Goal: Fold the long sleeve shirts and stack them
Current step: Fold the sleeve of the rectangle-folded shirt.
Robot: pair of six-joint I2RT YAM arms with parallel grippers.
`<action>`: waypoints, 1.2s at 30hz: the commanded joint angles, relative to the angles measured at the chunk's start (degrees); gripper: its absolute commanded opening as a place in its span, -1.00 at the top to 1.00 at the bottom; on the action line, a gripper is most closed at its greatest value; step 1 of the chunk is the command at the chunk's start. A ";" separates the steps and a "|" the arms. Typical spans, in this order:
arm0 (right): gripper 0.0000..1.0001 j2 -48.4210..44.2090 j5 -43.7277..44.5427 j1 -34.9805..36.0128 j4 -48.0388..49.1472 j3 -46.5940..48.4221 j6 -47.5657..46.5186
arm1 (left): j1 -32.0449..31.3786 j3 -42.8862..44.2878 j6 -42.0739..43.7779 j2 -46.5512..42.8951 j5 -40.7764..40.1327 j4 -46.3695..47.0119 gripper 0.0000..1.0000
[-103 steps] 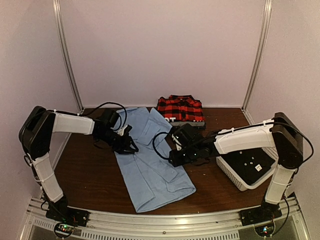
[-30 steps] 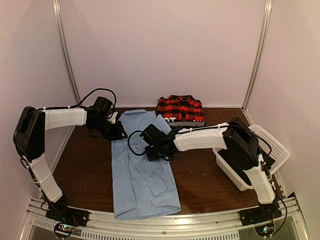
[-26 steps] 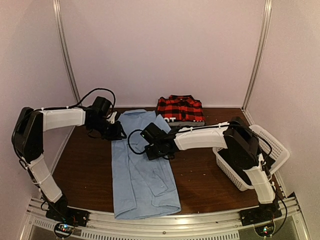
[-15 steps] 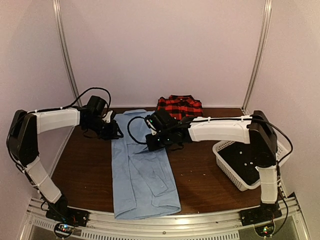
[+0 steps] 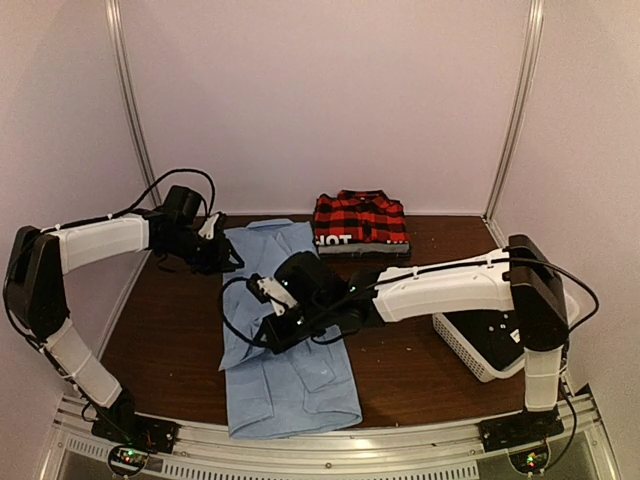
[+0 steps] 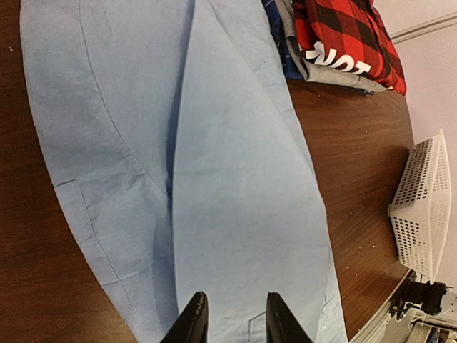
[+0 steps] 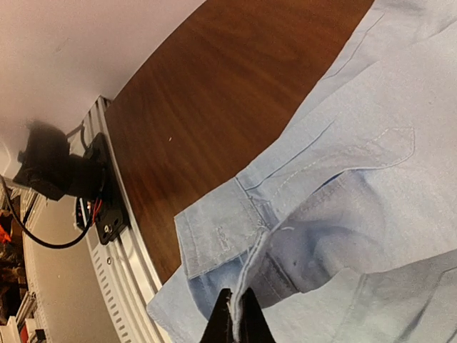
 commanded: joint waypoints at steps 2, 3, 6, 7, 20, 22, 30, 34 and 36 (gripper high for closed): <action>1.00 3.25 -6.68 2.42 4.32 -2.61 2.34 | 0.52 -0.52 -0.05 -1.69 0.56 -0.08 0.41; 1.00 3.46 -7.28 2.56 4.40 -3.07 2.50 | 0.52 -0.72 -0.03 -1.76 0.57 -0.01 0.41; 1.00 3.35 -7.92 2.85 4.85 -5.26 2.97 | 0.74 -1.11 0.06 -1.81 0.56 -0.01 0.41; 1.00 2.94 -7.97 2.92 5.08 -6.11 3.07 | 0.78 -1.13 0.06 -1.85 0.61 -0.07 0.41; 1.00 1.17 -9.16 3.10 4.17 -11.18 2.37 | 0.92 -1.87 0.33 -1.49 1.17 -0.01 0.41; 1.00 1.17 -9.16 3.12 4.16 -11.39 2.38 | 0.88 -2.20 0.30 -1.40 1.29 0.26 0.41; 1.00 0.90 -9.54 3.47 4.93 -12.19 2.88 | 0.88 -2.70 0.02 -0.68 1.78 1.02 0.41; 1.00 1.07 -9.46 3.65 5.30 -12.46 3.08 | 0.88 -3.10 -0.19 -0.32 1.99 1.60 0.41; 0.98 1.08 -9.15 3.65 5.24 -12.55 3.21 | 0.89 -3.36 -0.35 -0.07 2.37 1.92 0.41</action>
